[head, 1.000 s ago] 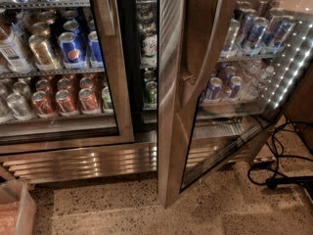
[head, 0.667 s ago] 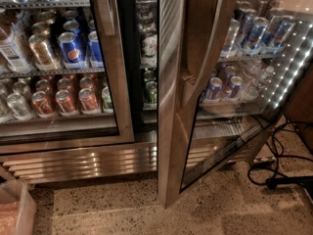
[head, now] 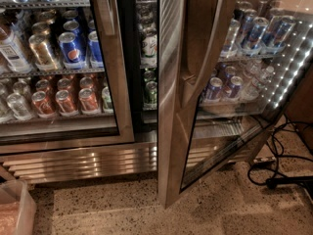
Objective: Open right fridge door
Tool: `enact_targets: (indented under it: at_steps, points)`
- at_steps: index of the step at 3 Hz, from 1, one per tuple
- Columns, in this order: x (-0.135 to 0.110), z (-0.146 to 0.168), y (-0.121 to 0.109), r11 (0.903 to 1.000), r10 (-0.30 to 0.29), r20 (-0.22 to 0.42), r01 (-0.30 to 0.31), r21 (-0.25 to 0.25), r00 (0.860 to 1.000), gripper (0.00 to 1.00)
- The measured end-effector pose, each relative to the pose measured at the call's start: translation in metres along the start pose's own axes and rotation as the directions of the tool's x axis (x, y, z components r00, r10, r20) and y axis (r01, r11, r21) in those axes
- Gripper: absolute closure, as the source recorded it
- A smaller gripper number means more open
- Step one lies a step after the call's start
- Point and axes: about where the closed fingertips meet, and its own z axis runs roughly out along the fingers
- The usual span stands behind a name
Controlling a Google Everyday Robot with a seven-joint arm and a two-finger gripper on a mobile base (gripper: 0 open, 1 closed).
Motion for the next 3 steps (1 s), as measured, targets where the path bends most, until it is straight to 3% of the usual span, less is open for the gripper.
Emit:
enact_targets:
  at_steps: [2,3]
  points:
    - [0.0000,0.0000,0.0000,1.0000,0.000,0.000,0.000,0.000,1.000,1.00]
    - [-0.0064,0.0030,-0.0034,0.9995,-0.028,-0.007,0.028,-0.015,1.000,1.00]
